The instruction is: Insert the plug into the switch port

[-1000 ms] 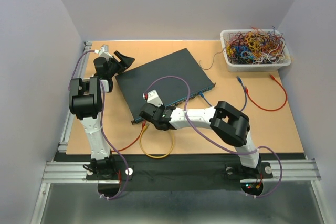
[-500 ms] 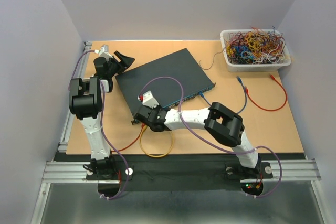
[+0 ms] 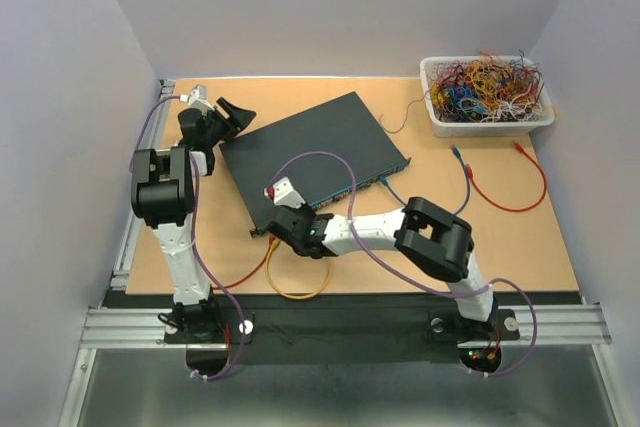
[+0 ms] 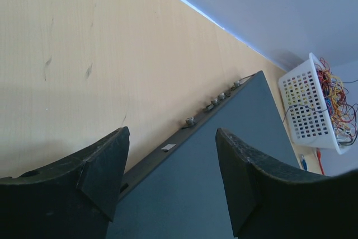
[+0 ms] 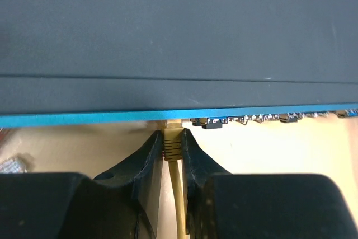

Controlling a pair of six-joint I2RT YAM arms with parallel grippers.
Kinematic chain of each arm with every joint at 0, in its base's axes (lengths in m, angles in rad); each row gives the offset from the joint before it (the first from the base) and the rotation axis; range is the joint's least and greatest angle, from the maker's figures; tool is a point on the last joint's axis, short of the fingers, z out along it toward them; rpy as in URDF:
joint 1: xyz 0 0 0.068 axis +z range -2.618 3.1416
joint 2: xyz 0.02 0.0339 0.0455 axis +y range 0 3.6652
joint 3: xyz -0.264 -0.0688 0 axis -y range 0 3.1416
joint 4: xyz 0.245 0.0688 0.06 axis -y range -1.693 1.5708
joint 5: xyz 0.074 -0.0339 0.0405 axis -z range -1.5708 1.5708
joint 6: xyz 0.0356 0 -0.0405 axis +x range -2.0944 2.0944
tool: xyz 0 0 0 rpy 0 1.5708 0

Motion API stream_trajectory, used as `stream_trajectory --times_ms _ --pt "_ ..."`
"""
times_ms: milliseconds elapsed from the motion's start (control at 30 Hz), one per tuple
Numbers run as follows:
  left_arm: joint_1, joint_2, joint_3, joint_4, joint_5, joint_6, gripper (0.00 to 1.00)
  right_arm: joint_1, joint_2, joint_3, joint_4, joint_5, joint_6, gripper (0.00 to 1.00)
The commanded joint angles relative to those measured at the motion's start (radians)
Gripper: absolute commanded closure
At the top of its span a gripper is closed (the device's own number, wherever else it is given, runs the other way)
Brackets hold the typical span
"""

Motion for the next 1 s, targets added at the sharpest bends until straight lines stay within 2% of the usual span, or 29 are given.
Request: stream_trajectory --times_ms 0,133,500,667,767,900,967 --pt "-0.002 -0.002 0.023 -0.074 0.032 0.010 0.26 -0.029 -0.083 -0.108 0.512 -0.095 -0.079 1.00" --pt "-0.005 0.006 0.036 -0.098 0.040 0.016 0.26 -0.040 -0.142 -0.210 0.684 -0.144 -0.160 1.00" --pt "-0.016 0.015 0.066 -0.158 0.040 0.041 0.29 -0.095 -0.157 -0.199 0.750 -0.216 -0.246 0.98" --pt "-0.017 0.015 0.068 -0.161 0.035 0.046 0.29 -0.114 -0.165 -0.212 0.750 -0.236 -0.251 0.82" --pt "-0.017 0.013 0.068 -0.166 0.030 0.049 0.29 -0.114 -0.185 -0.264 0.739 -0.258 -0.211 0.63" --pt "-0.017 0.012 0.068 -0.167 0.026 0.049 0.29 -0.114 -0.206 -0.307 0.724 -0.298 -0.140 0.50" --pt "-0.019 0.012 0.068 -0.167 0.024 0.050 0.30 -0.114 -0.224 -0.337 0.724 -0.305 -0.117 0.48"
